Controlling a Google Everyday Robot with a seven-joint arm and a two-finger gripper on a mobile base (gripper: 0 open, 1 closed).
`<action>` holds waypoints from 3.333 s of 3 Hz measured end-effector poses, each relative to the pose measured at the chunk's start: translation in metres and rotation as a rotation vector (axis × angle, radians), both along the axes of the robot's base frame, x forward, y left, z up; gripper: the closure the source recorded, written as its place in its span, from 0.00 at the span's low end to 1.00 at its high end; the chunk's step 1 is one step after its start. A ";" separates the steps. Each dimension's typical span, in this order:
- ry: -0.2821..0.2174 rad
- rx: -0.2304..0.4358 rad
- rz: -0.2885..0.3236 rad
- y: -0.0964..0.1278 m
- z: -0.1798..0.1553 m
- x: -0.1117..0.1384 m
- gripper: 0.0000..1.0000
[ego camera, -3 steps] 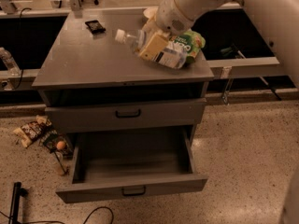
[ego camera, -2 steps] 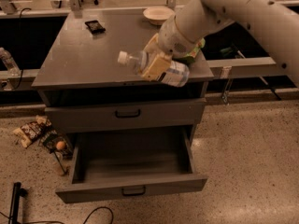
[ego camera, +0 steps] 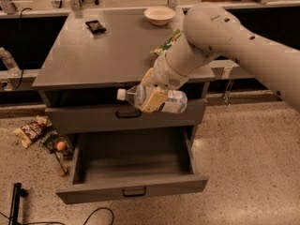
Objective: Place blue plastic bottle into middle drawer
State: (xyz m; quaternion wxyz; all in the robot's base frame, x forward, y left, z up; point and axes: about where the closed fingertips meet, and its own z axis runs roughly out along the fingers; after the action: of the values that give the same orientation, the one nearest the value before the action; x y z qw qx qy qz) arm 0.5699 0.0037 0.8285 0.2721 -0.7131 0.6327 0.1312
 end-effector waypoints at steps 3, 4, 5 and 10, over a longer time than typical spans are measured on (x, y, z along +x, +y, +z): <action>0.004 0.006 0.028 0.029 -0.153 -0.001 1.00; -0.001 -0.003 0.035 0.029 -0.162 -0.001 1.00; 0.030 0.014 0.015 0.029 -0.185 -0.003 1.00; 0.028 -0.039 0.123 0.053 -0.349 0.014 0.79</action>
Offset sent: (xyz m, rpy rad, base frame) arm 0.0022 0.0353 -0.1751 0.0347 -0.0155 0.0259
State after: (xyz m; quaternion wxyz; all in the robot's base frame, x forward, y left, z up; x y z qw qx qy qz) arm 0.5841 0.0566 0.4794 0.2406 -0.7538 0.5939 0.1455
